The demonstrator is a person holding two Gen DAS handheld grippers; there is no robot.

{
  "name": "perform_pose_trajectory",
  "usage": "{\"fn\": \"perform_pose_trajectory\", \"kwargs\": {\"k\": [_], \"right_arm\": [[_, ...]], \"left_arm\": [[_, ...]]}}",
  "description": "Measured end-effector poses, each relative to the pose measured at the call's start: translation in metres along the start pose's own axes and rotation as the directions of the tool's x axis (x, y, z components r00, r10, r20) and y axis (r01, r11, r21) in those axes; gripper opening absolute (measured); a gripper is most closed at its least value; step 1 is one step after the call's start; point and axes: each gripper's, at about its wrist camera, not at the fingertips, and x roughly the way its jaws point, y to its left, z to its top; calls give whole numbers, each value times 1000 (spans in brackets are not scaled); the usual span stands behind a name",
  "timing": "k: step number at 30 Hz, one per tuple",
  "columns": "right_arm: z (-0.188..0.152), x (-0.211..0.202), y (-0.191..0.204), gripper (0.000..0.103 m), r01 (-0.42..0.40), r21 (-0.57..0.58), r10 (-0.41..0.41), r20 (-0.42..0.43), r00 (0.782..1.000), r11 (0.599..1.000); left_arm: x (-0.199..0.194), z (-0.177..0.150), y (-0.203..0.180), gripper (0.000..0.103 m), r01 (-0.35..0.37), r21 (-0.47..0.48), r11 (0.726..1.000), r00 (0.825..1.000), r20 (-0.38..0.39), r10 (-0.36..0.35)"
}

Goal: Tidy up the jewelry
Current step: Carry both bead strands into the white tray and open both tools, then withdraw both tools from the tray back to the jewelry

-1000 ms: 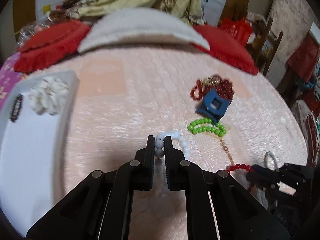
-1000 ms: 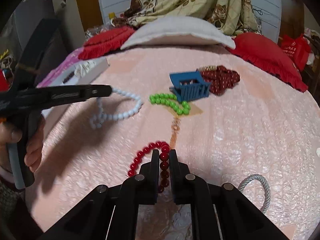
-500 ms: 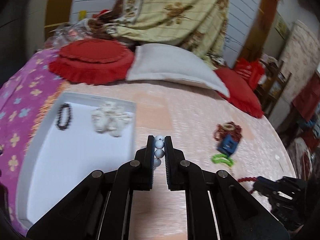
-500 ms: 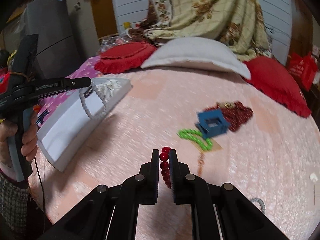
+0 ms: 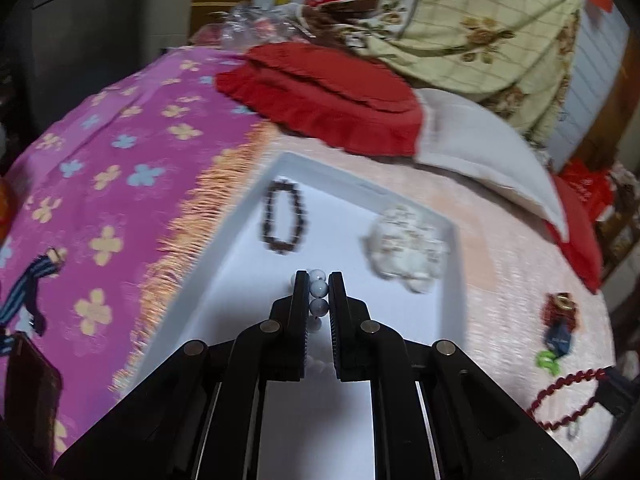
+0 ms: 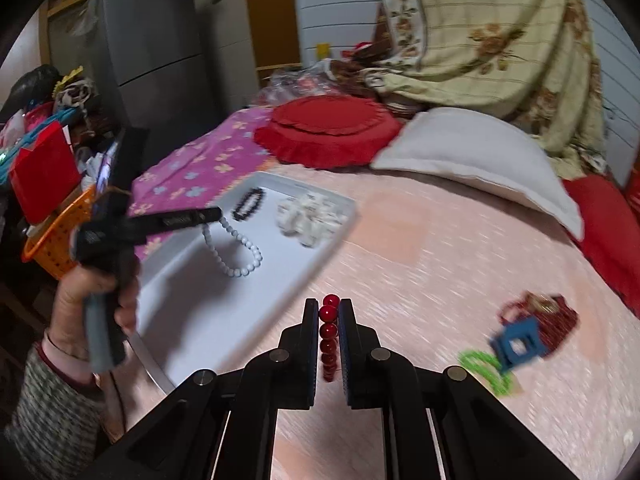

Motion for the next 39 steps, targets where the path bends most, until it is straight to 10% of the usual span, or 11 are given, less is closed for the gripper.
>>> {"fn": "perform_pose_trajectory", "kwargs": {"k": [14,35,39], "right_arm": [[76,128,55,9,-231,110,242,-99,965,967],[90,236,28,9,-44,109,68,-230,971,993],[85,231,29,15,-77,140,109,-237,965,987]], "left_arm": [[32,4,38,8,-1,-96,995,999,-47,-3],[45,9,28,8,28,-119,993,999,-37,-33],[30,10,26,38,84,-134,987,996,0,-85]]}}
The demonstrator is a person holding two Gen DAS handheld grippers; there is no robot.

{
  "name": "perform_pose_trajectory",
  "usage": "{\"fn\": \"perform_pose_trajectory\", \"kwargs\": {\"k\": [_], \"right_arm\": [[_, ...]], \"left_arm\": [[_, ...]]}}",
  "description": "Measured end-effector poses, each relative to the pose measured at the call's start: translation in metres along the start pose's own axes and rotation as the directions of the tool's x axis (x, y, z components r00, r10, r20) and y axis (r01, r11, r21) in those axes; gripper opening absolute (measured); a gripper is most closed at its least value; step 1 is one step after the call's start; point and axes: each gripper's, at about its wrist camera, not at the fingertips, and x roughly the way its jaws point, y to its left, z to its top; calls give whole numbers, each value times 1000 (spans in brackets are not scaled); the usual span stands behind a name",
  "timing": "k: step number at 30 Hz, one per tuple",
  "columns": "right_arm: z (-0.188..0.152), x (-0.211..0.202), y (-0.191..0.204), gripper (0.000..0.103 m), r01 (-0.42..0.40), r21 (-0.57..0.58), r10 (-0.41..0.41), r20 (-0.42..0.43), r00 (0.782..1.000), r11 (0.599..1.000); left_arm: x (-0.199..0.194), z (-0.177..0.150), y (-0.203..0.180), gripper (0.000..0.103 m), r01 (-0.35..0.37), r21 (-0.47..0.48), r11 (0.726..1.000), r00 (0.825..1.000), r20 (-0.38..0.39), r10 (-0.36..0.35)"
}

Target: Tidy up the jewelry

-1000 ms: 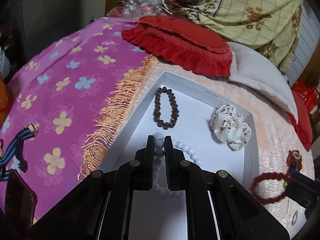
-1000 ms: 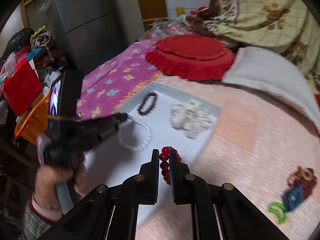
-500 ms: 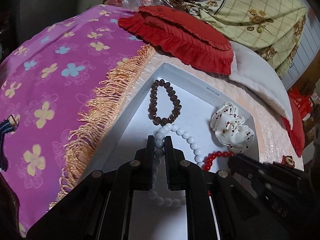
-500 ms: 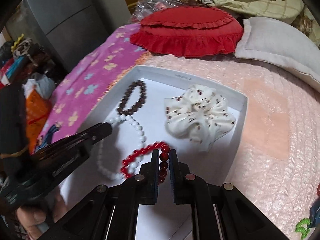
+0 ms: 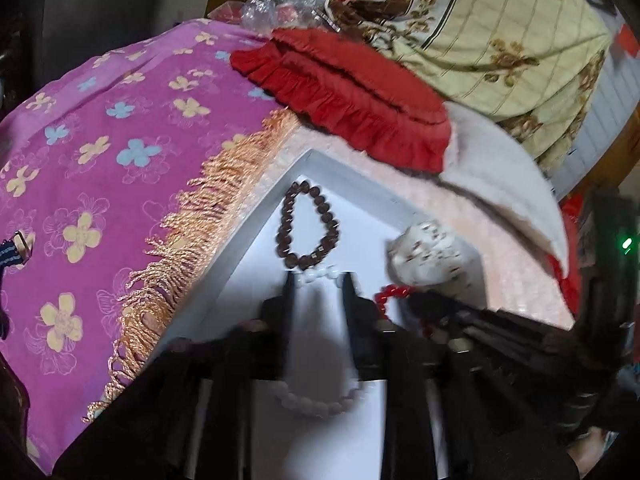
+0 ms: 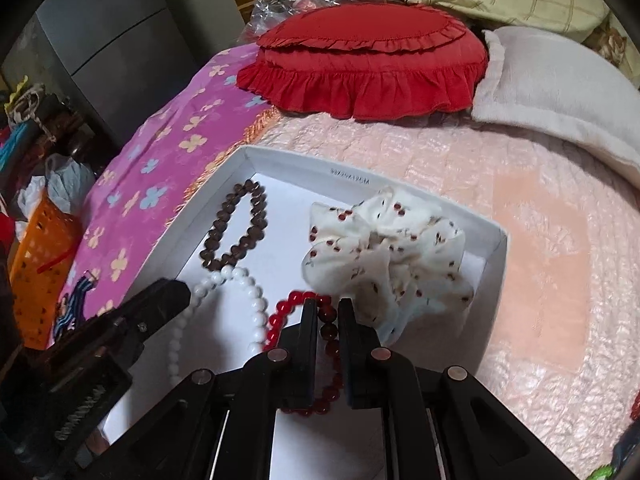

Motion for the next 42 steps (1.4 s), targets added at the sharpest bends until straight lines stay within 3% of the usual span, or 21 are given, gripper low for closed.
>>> {"fn": "perform_pose_trajectory", "kwargs": {"k": [1,3,4,12,17,23,29,35,37,42], "right_arm": [[-2,-2,0,21,-4,2,4,2,1000,1000],[-6,-8,1,42,-7,3,7,17,1000,1000],[-9,-14,1,43,-4,3,3,32,999,1000],[-25,-73,-7,43,-13,23,11,109,994,1000],[-54,-123,-41,43,-3,76,-8,148,989,997],[-118,-189,-109,44,64,193,-99,178,979,979],[-203,-251,-188,44,171,337,-240,173,955,926],[-279,-293,-234,44,246,394,-325,147,934,886],[-301,-304,-247,44,257,411,-342,150,928,875],[-321,-300,-260,44,221,404,-302,149,942,888]], "left_arm": [[-4,0,-1,47,6,2,1000,1000,11,-6],[-10,-1,-5,48,20,15,1000,999,25,-20],[-12,-2,-7,48,25,21,999,999,24,-26],[-31,-4,-16,48,11,38,999,998,58,-13],[-46,-14,-29,48,-53,85,995,994,103,44],[-58,-34,-50,48,-74,149,986,991,123,56],[-85,-66,-91,49,-37,239,970,988,156,-1],[-102,-116,-121,49,87,241,967,993,58,-104],[-109,-135,-131,49,86,263,961,994,47,-102],[-122,-177,-149,49,89,299,950,996,-17,-88]]}}
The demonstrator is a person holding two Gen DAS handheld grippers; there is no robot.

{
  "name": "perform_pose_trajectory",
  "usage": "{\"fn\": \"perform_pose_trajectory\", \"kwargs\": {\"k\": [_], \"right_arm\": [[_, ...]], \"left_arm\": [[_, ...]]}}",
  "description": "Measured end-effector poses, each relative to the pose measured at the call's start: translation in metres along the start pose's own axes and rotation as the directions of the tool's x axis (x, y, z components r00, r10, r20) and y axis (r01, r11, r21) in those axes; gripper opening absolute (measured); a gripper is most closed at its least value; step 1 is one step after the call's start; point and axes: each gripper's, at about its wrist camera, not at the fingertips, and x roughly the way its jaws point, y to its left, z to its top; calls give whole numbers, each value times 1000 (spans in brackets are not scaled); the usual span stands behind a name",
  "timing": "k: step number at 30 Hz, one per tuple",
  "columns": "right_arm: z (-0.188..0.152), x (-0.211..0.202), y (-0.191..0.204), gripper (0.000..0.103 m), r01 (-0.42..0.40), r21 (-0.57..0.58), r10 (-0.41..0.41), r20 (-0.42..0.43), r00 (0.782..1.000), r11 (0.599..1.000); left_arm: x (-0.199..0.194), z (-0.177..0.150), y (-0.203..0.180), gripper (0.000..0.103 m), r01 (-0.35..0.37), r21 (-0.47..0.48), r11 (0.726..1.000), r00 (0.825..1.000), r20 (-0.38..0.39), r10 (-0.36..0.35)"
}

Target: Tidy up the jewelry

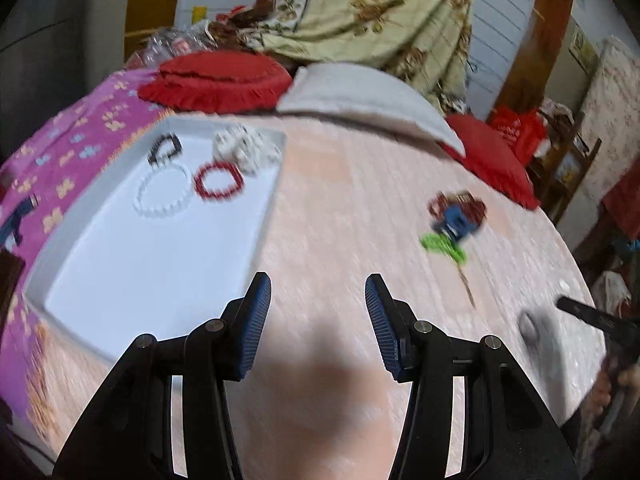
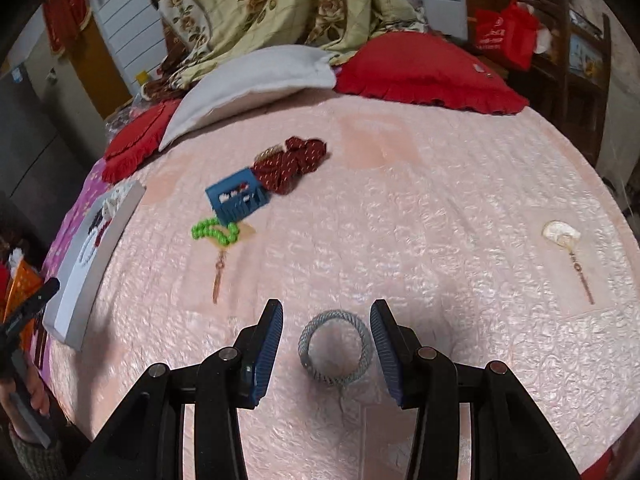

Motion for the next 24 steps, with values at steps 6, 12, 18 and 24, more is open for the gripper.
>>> {"fn": "perform_pose_trajectory", "kwargs": {"k": [6,12,18,24], "right_arm": [[20,30,27,44,-115,-3,115,-6,993,993],[72,83,29,44,-228,177,234,-10,972,957],[104,127,40,43,-216,219,228,-29,973,951],[111,151,58,29,-252,196,270,-73,960,948]], "left_arm": [[-10,-21,-22,49,6,-5,1000,999,-42,-6],[-10,-24,-33,49,-11,20,1000,999,-48,12],[0,-28,-28,49,-29,11,1000,997,-72,29],[9,-31,-25,49,-38,6,999,995,-95,38]]}}
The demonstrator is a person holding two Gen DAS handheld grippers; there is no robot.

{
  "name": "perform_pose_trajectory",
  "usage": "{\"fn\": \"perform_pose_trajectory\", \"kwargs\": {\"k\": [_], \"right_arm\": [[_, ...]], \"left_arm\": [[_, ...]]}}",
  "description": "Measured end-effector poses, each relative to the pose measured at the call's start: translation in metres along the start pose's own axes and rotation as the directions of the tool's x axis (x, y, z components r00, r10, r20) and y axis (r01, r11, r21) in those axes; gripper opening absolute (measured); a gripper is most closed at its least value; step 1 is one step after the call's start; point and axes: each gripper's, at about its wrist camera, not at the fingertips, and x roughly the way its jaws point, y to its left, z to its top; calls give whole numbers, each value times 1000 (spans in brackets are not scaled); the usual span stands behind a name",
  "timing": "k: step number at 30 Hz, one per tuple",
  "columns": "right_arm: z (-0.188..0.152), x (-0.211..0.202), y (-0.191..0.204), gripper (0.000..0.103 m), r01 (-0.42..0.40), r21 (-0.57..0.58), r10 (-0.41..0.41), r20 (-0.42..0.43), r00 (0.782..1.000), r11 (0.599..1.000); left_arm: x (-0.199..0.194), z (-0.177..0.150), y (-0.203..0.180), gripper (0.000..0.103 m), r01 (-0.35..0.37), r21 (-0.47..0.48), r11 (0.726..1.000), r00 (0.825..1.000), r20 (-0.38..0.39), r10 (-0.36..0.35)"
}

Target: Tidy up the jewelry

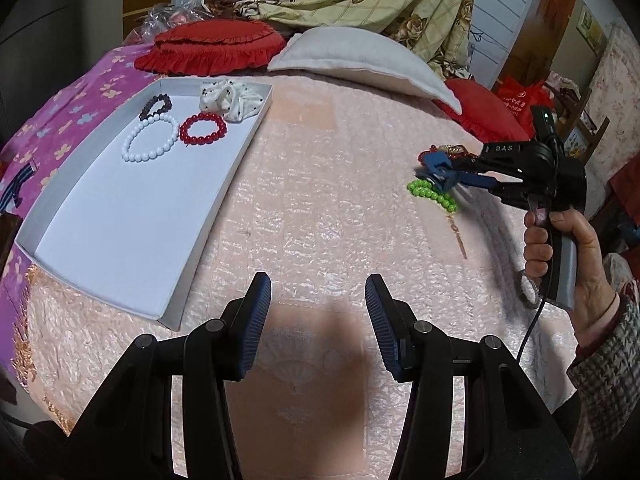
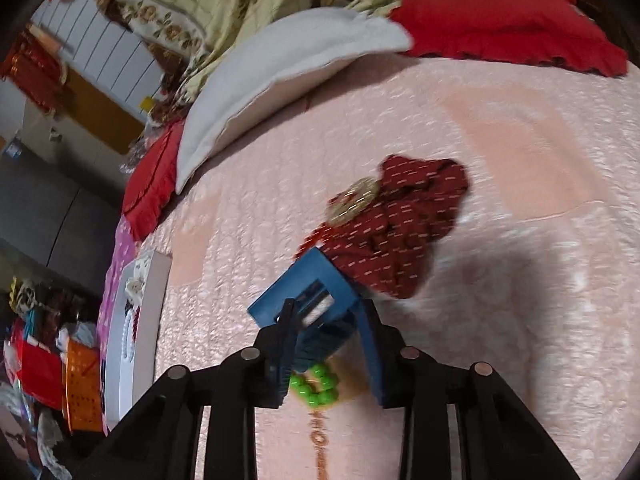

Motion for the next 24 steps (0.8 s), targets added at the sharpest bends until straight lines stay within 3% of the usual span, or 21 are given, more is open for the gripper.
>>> {"fn": "perform_pose_trajectory", "kwargs": {"k": [6,8,10,13,15,17,19,24], "right_arm": [[-23,24,42,27,-84,-142,69,-106,992,986],[-34,36,56,27,-150,-187,116,-181,977,971],[-46,40,65,27,-247,-198,192,-260,946,949],[-56,28,65,27,-319,-193,257,-290,922,928],[-57,13,60,27,-292,-215,237,-248,939,932],[-56,-3,53,27,-192,-266,151,-167,974,945],[-60,-5,56,27,-99,-330,59,-131,990,939],[-72,13,76,27,52,-507,-97,-64,993,861]], "left_arm": [[7,-1,1,49,-7,-7,1000,1000,-28,7],[8,-2,2,49,-6,-11,1000,999,-36,6],[7,-3,3,49,-4,-15,1000,999,-41,4],[4,-4,3,49,-6,-17,1000,999,-37,6],[5,-3,3,49,-7,-22,1000,999,-40,6],[6,-3,2,49,-5,-32,999,999,-45,3],[6,-4,0,49,-4,-32,999,999,-44,3],[6,-6,-3,49,-6,-12,1000,999,-45,6]]}}
